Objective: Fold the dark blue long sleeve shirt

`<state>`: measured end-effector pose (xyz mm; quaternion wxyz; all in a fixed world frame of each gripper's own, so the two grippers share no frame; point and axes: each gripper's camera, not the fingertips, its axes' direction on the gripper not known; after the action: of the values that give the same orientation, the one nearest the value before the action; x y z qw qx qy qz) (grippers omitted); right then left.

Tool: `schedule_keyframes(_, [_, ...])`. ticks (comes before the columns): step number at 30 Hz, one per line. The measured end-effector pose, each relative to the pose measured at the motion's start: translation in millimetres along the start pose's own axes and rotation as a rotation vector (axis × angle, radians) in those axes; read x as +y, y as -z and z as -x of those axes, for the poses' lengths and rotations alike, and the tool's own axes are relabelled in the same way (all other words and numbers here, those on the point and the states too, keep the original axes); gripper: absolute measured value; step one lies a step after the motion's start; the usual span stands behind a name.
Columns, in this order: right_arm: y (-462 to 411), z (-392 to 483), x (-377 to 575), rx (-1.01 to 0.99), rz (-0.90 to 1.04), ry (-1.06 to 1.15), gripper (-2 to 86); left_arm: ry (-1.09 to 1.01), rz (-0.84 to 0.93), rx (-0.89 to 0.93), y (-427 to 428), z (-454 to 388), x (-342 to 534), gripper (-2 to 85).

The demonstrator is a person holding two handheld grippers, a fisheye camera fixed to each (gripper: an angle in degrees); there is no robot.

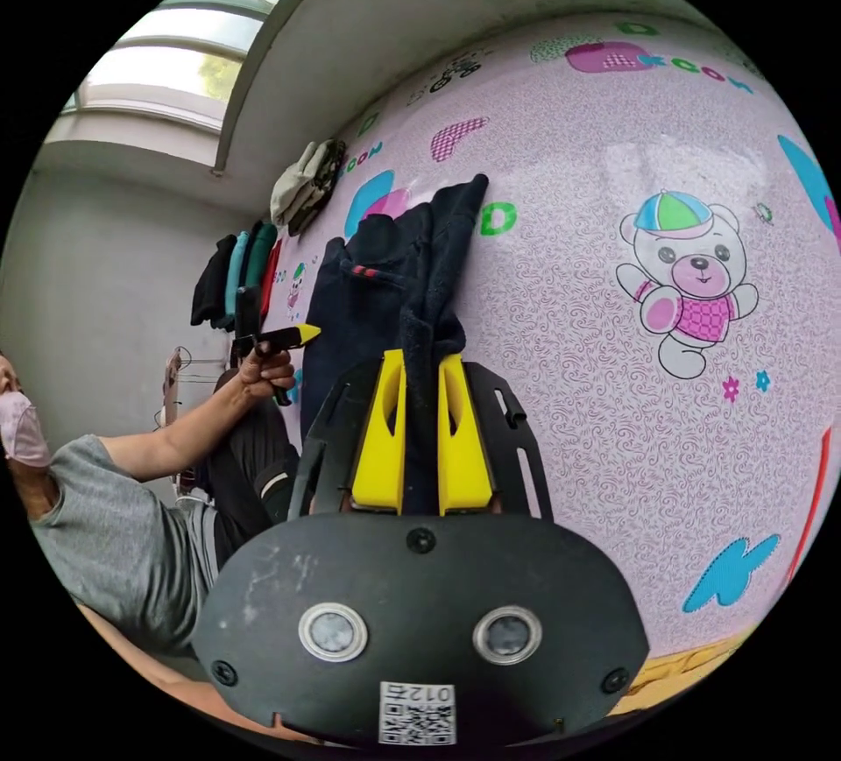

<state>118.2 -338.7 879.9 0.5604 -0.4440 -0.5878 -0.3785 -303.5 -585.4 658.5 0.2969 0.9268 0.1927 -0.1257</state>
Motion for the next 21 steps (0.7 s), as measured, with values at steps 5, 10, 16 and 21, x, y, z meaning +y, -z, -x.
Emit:
schedule_keyframes(5, [-20, 40, 10, 0.034, -0.022, 0.034, 5.7, -0.002, -0.002, -0.046, 18, -14, 15, 4.8])
schedule_keyframes(10, [-33, 83, 18, 0.06, -0.037, 0.098, 5.7, -0.03, -0.022, -0.091, 45, -37, 28, 4.9])
schedule_keyframes(16, [-34, 126, 33, 0.068, -0.082, 0.151, 5.7, -0.071, -0.079, -0.103, 80, -65, 46, 5.1])
schedule_keyframes(21, [-31, 157, 41, 0.044, -0.118, 0.205, 5.6, -0.112, -0.133, -0.115, 114, -88, 56, 5.2])
